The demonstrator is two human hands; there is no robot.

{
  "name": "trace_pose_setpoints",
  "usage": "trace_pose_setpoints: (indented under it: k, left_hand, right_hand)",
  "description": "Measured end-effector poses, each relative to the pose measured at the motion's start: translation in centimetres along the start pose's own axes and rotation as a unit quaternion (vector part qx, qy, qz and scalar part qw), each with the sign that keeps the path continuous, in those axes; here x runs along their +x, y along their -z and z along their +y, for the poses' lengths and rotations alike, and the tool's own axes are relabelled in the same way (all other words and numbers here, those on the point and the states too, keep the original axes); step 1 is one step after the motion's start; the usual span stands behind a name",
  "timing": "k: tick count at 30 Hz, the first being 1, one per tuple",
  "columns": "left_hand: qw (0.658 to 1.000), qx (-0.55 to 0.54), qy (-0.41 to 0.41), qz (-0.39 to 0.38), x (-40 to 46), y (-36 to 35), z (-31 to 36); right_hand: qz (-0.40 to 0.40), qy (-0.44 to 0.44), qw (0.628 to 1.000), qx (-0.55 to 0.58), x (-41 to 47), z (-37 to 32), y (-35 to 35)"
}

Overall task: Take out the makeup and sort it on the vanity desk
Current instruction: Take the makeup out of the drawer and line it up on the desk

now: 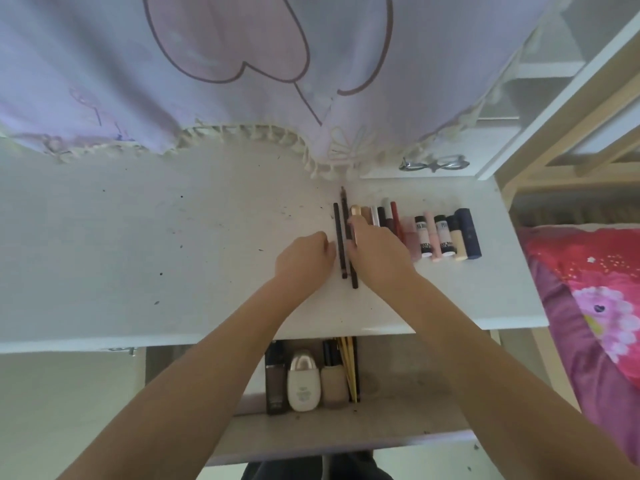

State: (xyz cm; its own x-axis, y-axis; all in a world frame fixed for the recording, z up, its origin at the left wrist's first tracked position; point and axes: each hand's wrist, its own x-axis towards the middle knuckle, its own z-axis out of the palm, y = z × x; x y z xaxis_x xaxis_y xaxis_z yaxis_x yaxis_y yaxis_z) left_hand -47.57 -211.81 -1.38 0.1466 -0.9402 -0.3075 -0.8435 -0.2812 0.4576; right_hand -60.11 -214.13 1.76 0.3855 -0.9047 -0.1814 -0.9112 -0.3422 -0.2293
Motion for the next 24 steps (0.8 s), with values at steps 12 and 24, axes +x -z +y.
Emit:
trace_pose_setpoints:
  k: [12,24]
  left_hand:
    - [0.991,-0.038,0.025,-0.126,-11.6,-13.4,-2.9]
    - [0.978,0.163,0.071,-0.112,-7.4,-17.7,0.2]
  right_hand:
    - [-0.232,-0.117,0.948,0.185,-12.0,4.2,-14.0]
    - [-0.157,-0.194,0.959,0.132,-10.6,7.6,-16.5]
